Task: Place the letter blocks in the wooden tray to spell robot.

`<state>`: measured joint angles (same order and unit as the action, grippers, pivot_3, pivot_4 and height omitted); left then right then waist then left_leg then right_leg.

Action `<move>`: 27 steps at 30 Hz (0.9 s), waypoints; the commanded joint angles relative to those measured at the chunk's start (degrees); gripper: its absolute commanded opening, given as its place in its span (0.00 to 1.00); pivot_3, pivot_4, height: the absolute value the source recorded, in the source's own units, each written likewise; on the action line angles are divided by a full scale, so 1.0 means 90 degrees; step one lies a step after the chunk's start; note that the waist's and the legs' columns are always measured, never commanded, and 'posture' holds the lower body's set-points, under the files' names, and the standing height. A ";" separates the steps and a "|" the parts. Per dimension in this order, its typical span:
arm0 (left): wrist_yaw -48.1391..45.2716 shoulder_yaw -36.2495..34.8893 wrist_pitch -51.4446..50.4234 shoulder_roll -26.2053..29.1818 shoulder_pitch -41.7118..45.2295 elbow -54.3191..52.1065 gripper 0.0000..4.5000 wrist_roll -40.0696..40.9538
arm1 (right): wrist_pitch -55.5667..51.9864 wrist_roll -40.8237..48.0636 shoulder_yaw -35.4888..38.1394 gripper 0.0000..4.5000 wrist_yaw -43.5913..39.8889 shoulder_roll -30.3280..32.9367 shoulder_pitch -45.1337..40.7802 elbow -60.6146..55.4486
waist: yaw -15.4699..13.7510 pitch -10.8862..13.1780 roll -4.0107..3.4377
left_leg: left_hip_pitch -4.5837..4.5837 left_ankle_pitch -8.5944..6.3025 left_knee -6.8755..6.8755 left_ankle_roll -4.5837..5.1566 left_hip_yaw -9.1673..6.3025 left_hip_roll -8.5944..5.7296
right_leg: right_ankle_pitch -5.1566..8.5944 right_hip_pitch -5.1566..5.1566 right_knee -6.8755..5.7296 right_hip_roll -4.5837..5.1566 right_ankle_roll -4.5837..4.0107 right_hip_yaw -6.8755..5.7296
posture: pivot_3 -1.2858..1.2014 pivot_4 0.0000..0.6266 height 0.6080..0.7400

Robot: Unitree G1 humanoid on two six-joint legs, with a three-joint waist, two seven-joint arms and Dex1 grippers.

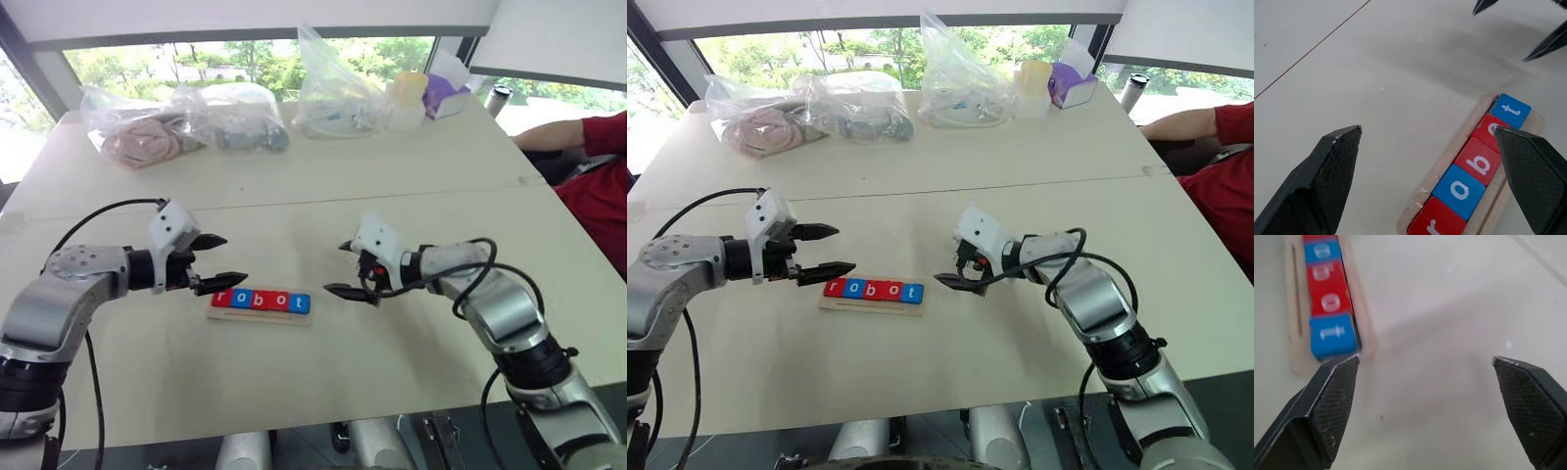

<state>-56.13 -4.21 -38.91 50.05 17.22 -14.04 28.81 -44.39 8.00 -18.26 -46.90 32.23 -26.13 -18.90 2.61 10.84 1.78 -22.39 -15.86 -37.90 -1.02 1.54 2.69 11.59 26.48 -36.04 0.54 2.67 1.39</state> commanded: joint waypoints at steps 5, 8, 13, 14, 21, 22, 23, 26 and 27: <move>-0.0026 -0.0157 0.0137 0.0068 0.0039 0.0033 1.00 -0.0019 | 0.0134 -0.0120 -0.0402 0.99 0.0420 -0.0391 0.0165 -0.0385 | -0.0012 0.0000 0.0000 | 0.0005 0.0001 -0.0005 0.0000 -0.0005 0.0002 | -0.0004 -0.0002 -0.0006 -0.0004 -0.0007 -0.0001 | 0.52 0.24 1.00; -0.0032 -0.0191 0.0131 0.0099 -0.0002 0.0036 1.00 -0.0017 | 0.0109 -0.0124 -0.0451 0.99 0.0505 -0.0456 0.0163 -0.0370 | -0.0017 0.0000 0.0001 | 0.0003 0.0001 -0.0009 0.0000 -0.0002 0.0000 | -0.0004 -0.0004 -0.0004 0.0000 -0.0007 0.0000 | 0.52 0.24 1.00; 0.0024 -0.0252 0.0116 0.0131 -0.0055 0.0032 1.00 -0.0011 | 0.0188 -0.0191 -0.0579 0.99 0.0589 -0.0594 0.0041 -0.0076 | -0.0015 -0.0001 0.0001 | 0.0002 0.0000 -0.0009 0.0000 0.0000 -0.0001 | -0.0005 -0.0004 -0.0003 0.0002 -0.0006 0.0000 | 0.52 0.24 1.00; 0.0032 -0.0249 0.0114 0.0129 -0.0056 0.0026 1.00 -0.0006 | 0.0234 -0.0216 -0.0612 0.99 0.0590 -0.0593 0.0024 -0.0040 | -0.0014 -0.0001 0.0001 | 0.0002 0.0001 -0.0009 0.0000 -0.0002 0.0001 | -0.0005 -0.0004 -0.0003 0.0000 -0.0006 -0.0001 | 0.52 0.24 1.00; 0.0057 -0.0244 0.0103 0.0116 -0.0066 0.0009 1.00 0.0013 | 0.0358 -0.0256 -0.0647 0.99 0.0559 -0.0610 -0.0029 0.0021 | -0.0015 -0.0001 0.0001 | 0.0003 0.0001 -0.0009 0.0000 -0.0002 0.0001 | -0.0005 -0.0004 -0.0006 -0.0001 -0.0006 -0.0001 | 0.52 0.24 1.00; 0.0060 -0.0243 0.0104 0.0117 -0.0067 0.0009 1.00 0.0012 | 0.0363 -0.0253 -0.0638 0.99 0.0553 -0.0611 -0.0031 0.0014 | -0.0014 -0.0001 0.0001 | 0.0003 0.0001 -0.0009 0.0000 -0.0002 0.0001 | -0.0005 -0.0005 -0.0006 -0.0001 -0.0006 -0.0001 | 0.52 0.24 1.00; 0.0064 -0.0241 0.0106 0.0119 -0.0068 0.0009 1.00 0.0008 | 0.0354 -0.0225 -0.0594 0.99 0.0566 -0.0636 -0.0036 0.0003 | -0.0014 -0.0001 0.0001 | 0.0003 0.0001 -0.0009 0.0000 -0.0001 0.0001 | -0.0005 -0.0005 -0.0006 -0.0001 -0.0006 -0.0001 | 0.52 0.24 1.00; 0.0061 -0.0249 0.0117 0.0129 -0.0064 0.0041 1.00 0.0001 | 0.0378 -0.0098 -0.0385 0.99 0.0562 -0.0695 -0.0131 -0.0085 | -0.0014 -0.0001 0.0001 | 0.0003 0.0001 -0.0009 0.0000 -0.0002 0.0001 | -0.0005 -0.0004 -0.0007 -0.0001 -0.0006 -0.0001 | 0.52 0.24 1.00; 0.0036 -0.0301 0.0107 0.0164 -0.0103 0.0049 1.00 0.0022 | 0.0335 0.0064 -0.0175 0.99 0.0503 -0.0702 -0.0208 -0.0194 | -0.0012 -0.0001 0.0001 | 0.0003 0.0001 -0.0009 0.0000 -0.0002 0.0001 | -0.0005 -0.0004 -0.0007 -0.0002 -0.0006 -0.0001 | 0.52 0.24 1.00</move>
<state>-55.75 -4.34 -38.45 50.63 16.51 -13.20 28.73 -41.96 6.56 -23.31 -41.99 26.29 -26.16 -18.13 2.50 10.83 1.79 -22.36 -15.85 -37.99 -1.03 1.52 2.70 11.54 26.44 -36.11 0.53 2.61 1.39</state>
